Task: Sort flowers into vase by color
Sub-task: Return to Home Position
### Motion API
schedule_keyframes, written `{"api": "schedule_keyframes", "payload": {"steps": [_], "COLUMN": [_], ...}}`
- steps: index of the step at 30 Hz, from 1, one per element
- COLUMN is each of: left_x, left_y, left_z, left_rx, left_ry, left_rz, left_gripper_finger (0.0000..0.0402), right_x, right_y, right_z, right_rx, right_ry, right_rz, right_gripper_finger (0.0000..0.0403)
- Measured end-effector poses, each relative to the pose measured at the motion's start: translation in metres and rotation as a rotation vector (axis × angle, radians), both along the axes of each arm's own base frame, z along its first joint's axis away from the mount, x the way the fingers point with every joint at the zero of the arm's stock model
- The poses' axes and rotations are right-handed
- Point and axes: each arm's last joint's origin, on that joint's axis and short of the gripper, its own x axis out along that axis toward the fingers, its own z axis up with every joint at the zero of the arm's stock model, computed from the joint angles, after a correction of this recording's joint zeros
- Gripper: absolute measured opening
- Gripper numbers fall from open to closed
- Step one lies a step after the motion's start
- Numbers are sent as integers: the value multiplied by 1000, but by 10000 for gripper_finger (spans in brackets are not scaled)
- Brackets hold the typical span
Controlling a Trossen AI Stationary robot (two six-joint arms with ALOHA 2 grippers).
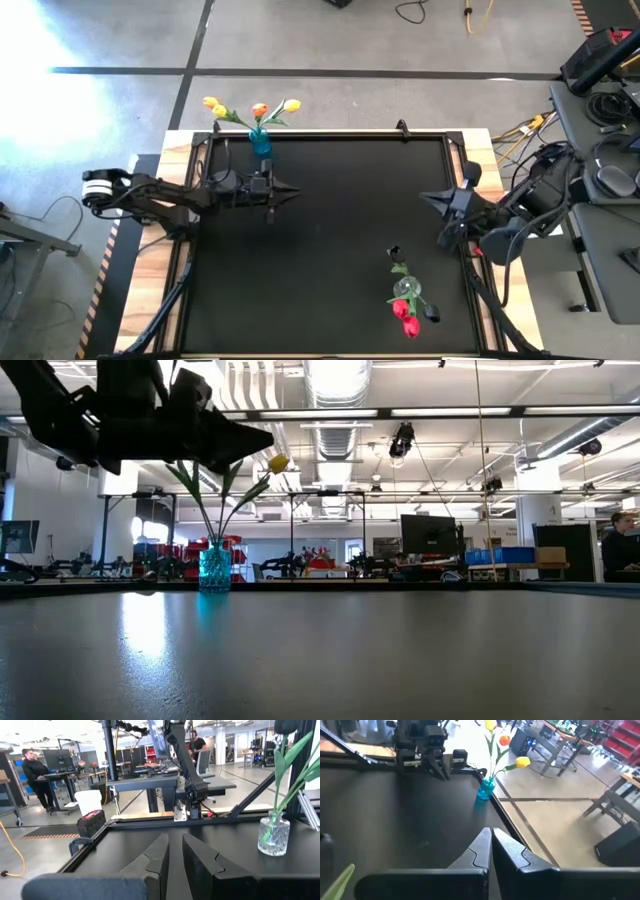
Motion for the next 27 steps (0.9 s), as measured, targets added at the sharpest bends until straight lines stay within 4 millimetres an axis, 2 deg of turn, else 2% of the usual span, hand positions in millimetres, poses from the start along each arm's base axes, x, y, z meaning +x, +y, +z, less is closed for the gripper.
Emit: {"api": "schedule_keyframes", "payload": {"steps": [8, 17, 23, 27], "left_x": [-7, -9, -10, -14], "left_y": [-1, -2, -2, -3], "left_z": [3, 2, 4, 5], "left_rx": [-15, -35, -33, -34], "left_ry": [-22, -13, -22, -19], "left_rz": [-2, -3, -4, -4], "left_gripper_finger": [38, 38, 38, 38], "right_x": [13, 21, 30, 33], "right_y": [-12, -53, -79, -90], "right_z": [-14, -30, -53, -57], "right_rx": [-5, 35, 56, 53], "right_ry": [-6, -126, -119, -144], "right_rz": [124, 314, 365, 415], "right_gripper_finger": [9, 9, 9, 9]}}
